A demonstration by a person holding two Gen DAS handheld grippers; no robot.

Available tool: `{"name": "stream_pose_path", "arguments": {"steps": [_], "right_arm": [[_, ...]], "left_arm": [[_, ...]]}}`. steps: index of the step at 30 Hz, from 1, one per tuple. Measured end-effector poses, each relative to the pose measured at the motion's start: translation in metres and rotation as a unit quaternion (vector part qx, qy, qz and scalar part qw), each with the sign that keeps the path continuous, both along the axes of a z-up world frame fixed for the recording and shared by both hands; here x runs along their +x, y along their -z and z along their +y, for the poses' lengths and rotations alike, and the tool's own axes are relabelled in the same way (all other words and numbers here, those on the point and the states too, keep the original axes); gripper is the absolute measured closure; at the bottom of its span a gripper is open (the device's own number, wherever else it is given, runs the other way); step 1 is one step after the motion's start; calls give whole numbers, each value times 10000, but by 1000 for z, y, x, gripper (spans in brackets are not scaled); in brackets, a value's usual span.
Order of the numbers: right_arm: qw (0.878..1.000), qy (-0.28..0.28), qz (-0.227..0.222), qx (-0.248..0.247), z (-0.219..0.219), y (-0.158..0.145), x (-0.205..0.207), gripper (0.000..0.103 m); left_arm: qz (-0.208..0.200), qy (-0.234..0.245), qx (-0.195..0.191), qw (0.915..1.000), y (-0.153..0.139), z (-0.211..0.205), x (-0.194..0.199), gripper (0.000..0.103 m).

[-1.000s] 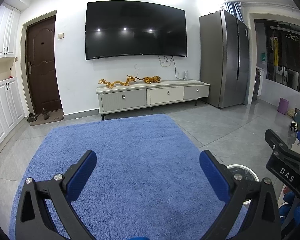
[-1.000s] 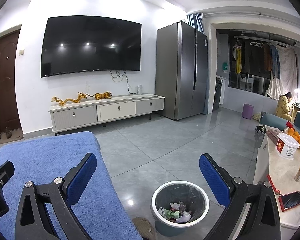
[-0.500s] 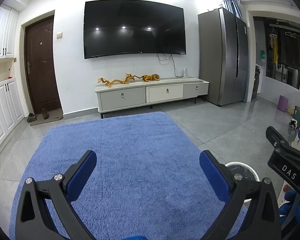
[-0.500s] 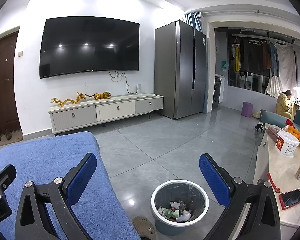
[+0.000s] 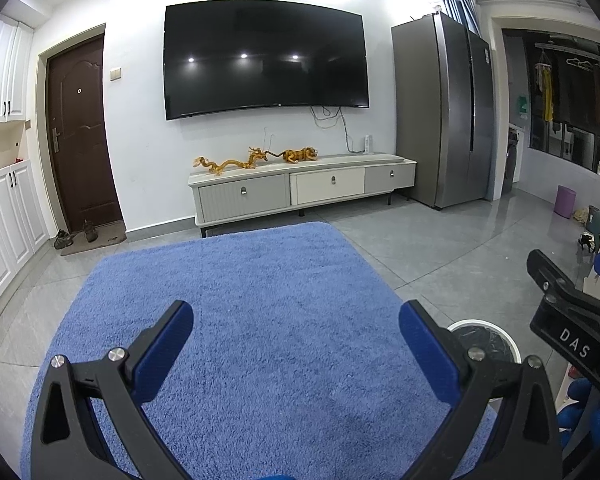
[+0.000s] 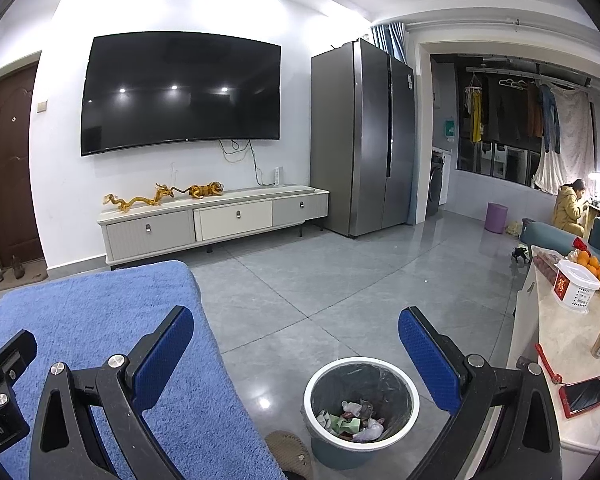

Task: Collect trash

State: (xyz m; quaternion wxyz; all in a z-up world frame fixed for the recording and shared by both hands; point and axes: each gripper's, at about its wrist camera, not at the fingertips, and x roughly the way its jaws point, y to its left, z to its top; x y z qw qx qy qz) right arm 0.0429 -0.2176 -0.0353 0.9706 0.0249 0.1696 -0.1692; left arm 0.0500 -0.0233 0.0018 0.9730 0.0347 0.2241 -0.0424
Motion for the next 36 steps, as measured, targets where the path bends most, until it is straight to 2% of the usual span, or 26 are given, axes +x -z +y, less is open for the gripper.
{"name": "stream_pose_path", "arguments": {"steps": [36], "right_arm": [[10000,-1,-47,-8,-1,-1,-11,0]], "left_arm": [[-191,-34,70,9998,-7,3,-13,0]]}}
